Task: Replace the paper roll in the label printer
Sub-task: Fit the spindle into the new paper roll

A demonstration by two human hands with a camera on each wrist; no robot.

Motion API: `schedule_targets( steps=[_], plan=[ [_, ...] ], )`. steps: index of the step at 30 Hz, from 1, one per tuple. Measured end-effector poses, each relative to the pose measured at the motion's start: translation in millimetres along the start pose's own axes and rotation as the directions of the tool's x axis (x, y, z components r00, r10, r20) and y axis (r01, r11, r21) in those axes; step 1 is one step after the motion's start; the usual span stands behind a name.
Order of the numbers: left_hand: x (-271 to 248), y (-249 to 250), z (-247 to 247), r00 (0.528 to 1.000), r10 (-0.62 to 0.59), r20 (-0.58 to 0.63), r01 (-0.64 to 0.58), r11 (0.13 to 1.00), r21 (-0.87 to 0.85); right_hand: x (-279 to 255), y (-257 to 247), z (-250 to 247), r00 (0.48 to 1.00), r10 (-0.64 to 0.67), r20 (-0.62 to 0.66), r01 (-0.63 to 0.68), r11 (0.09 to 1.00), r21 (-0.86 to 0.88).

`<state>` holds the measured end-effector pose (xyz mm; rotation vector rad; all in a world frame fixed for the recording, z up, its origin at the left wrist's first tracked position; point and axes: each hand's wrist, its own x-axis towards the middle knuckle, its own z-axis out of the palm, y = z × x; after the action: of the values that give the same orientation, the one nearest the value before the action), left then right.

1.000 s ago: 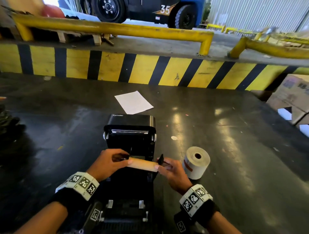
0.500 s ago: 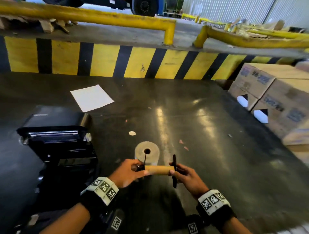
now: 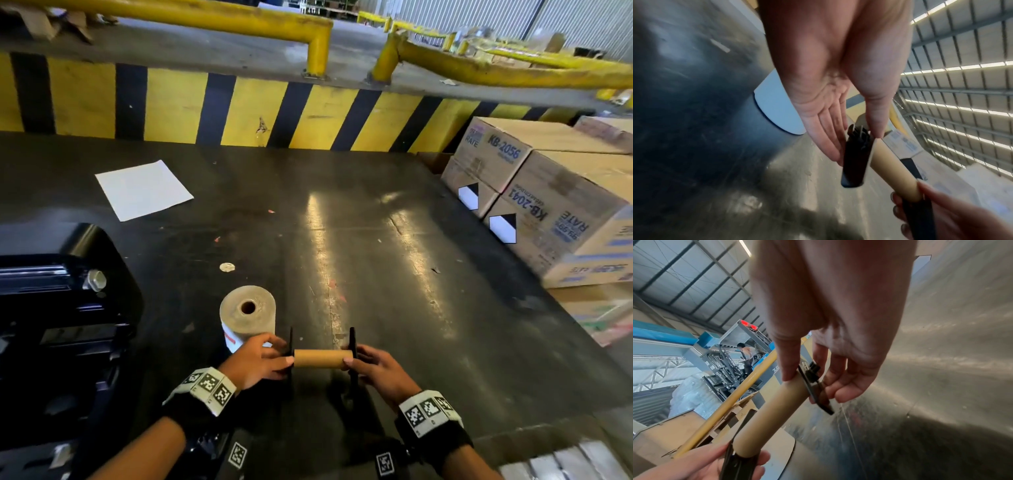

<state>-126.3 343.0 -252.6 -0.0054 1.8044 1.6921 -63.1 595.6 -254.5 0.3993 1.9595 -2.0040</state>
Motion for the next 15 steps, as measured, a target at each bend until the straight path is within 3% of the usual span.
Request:
schedule_targets(
  steps=[6,10,12,15],
  plan=[
    [5.9,-9.3,22.1,0.996,0.092,-0.015,-0.084,0.956,0.280,5.5,4.1,-19.2,0.997,0.069,0.037,-0.069,0.998,-0.004],
    [6.5,-15.5,17.3,0.992,0.091,-0.087,-0.055,0.934,0.353,6.4,5.7,-28.6,0.994,0.108,-0.025,-0.107,0.994,0.013],
    [5.3,-15.4,14.6,0.982,0.174,-0.076,-0.101,0.818,0.566,3.2,4.4,-38.7,0.992,0.107,-0.070,-0.105,0.994,0.029],
    [5.9,-14.5,17.2,0.954,0.301,0.014,-0.157,0.456,0.876,-1.6,0.8,-45.2,0.993,0.089,-0.080,-0.090,0.996,-0.011]
  ],
)
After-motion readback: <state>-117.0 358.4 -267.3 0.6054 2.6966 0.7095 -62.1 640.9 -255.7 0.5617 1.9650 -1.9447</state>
